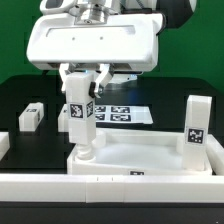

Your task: Assemble desk

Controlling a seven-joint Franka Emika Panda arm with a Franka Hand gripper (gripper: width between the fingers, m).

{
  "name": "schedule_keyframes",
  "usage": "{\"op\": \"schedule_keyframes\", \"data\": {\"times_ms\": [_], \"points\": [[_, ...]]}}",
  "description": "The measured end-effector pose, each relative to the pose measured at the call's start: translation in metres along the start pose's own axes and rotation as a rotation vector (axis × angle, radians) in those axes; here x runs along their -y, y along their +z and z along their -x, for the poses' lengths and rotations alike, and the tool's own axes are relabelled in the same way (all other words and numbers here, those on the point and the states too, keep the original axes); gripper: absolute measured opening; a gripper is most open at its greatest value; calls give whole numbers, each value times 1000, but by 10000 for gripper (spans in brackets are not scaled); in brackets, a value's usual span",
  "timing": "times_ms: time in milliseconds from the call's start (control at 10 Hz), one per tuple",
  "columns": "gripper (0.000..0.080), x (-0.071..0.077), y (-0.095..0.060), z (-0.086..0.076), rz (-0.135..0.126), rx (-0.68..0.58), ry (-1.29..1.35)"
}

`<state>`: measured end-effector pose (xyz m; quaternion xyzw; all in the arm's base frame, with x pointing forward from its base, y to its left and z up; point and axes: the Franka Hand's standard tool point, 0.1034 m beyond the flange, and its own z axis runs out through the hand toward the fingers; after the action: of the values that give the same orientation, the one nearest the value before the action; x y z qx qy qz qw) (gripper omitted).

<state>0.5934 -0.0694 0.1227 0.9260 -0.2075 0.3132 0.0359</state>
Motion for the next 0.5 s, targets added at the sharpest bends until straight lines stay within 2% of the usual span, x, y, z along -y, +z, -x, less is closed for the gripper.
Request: {"op": "schedule_keyframes", "data": {"times_ms": [300,500], "points": [[289,2,2,-2,-1,-2,-1],[289,6,8,9,-2,13,-11]]}}
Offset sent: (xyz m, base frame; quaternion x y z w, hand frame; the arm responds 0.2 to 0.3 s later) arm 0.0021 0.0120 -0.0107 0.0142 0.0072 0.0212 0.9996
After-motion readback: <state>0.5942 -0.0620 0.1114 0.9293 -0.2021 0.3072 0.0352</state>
